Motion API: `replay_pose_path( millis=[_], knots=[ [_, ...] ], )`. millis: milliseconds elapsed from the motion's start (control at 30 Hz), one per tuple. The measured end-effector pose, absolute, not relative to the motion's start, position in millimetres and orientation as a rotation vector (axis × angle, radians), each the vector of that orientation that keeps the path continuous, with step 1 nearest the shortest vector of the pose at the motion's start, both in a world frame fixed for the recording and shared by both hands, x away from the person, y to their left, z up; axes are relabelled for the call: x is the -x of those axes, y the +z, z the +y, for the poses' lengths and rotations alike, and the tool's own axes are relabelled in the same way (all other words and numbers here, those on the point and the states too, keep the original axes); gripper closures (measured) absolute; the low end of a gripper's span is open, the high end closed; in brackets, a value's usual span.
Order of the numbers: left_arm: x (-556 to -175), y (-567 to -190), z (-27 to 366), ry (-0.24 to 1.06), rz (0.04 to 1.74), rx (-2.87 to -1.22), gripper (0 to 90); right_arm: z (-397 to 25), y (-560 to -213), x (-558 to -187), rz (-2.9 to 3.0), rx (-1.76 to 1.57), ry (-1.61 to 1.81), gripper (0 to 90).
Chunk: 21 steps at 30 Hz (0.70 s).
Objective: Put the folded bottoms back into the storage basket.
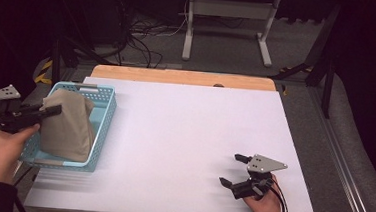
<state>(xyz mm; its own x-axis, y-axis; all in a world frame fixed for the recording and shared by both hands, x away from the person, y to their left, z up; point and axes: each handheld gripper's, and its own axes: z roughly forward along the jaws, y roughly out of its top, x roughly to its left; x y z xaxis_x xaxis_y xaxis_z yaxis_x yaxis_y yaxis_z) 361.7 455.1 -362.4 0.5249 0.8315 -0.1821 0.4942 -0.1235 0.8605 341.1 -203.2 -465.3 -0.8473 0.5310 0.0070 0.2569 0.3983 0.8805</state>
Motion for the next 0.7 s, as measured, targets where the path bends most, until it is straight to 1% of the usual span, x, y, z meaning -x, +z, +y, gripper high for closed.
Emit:
replay_pose_path(
  millis=[367, 700],
  knots=[
    [-390, -374, 450, 0.396, 1.108, -1.85, 74.1, -203, -465, -341, 2.387, -0.688, 1.426, 3.6],
    [-411, -382, 447, 0.38, 1.167, -1.893, 73.6, -203, -465, -341, 2.387, -0.687, 1.428, 3.7]
  ],
)
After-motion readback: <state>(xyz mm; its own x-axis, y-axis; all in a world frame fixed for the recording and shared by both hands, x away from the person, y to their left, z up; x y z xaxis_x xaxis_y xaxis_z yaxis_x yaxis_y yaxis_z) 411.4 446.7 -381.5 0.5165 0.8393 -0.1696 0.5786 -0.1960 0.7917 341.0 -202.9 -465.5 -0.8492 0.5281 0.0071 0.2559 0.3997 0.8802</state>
